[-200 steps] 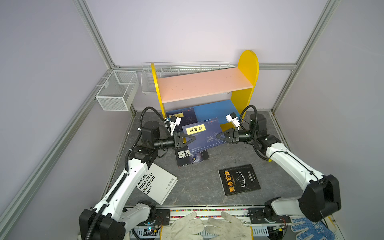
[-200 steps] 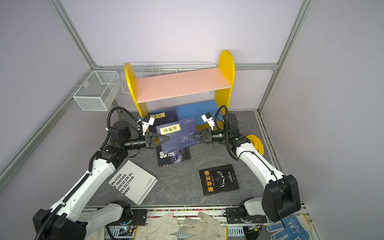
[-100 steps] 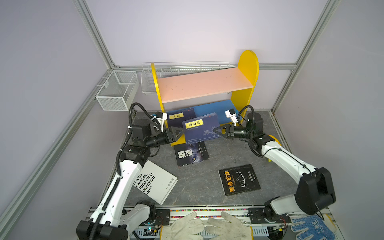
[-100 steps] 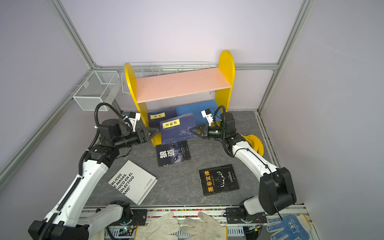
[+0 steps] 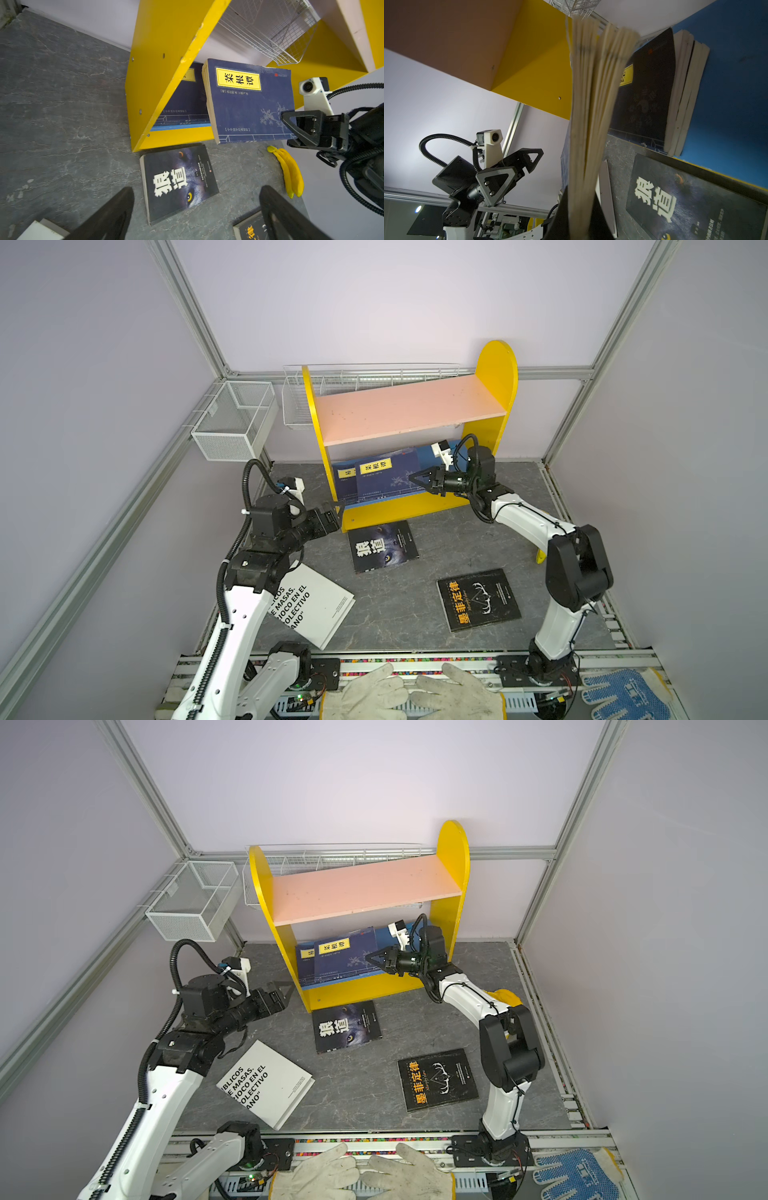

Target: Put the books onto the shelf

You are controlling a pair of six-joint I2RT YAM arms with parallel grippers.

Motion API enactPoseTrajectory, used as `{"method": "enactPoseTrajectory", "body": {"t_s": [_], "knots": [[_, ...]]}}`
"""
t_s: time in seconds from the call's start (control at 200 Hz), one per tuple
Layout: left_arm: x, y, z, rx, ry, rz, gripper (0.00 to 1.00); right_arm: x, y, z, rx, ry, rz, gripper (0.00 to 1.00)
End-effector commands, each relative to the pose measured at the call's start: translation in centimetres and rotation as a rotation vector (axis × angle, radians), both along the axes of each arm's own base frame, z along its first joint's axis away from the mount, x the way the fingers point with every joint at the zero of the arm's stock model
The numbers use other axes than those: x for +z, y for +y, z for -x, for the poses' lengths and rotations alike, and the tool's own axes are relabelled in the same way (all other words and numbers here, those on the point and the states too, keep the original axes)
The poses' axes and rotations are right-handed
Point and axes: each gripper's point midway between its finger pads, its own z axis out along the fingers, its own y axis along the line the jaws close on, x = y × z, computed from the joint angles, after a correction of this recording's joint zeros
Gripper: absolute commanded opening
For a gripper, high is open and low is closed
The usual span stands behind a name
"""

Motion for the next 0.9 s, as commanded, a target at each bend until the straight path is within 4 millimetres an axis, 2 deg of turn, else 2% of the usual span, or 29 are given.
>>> {"method": "enactPoseTrajectory", "body": {"t_s": [0.0, 0.145, 0.345, 0.665, 0.9], "knots": [[-1.8, 1.2, -0.4, 0.048, 0.035, -0.042, 0.97, 2.2, 1.6, -0.8, 0.01, -0.095, -0.035, 0.07], [-2.6, 0.8, -1.1, 0.026, 0.034, -0.02, 0.99, 2.4, 3.0, -2.1, 0.046, -0.133, -0.051, 0.08], [-2.7, 0.7, -1.6, 0.02, 0.019, -0.007, 1.0, -0.2, 3.8, -3.9, 0.059, -0.118, 0.026, 0.09], [-3.0, 0.8, -2.6, 0.011, 0.011, 0.019, 0.99, -1.6, 6.0, -4.7, 0.093, -0.116, 0.068, 0.09], [-3.6, 1.0, -4.0, 0.019, 0.014, 0.038, 0.99, -2.7, 6.7, -5.7, 0.087, -0.096, 0.073, 0.09]]}}
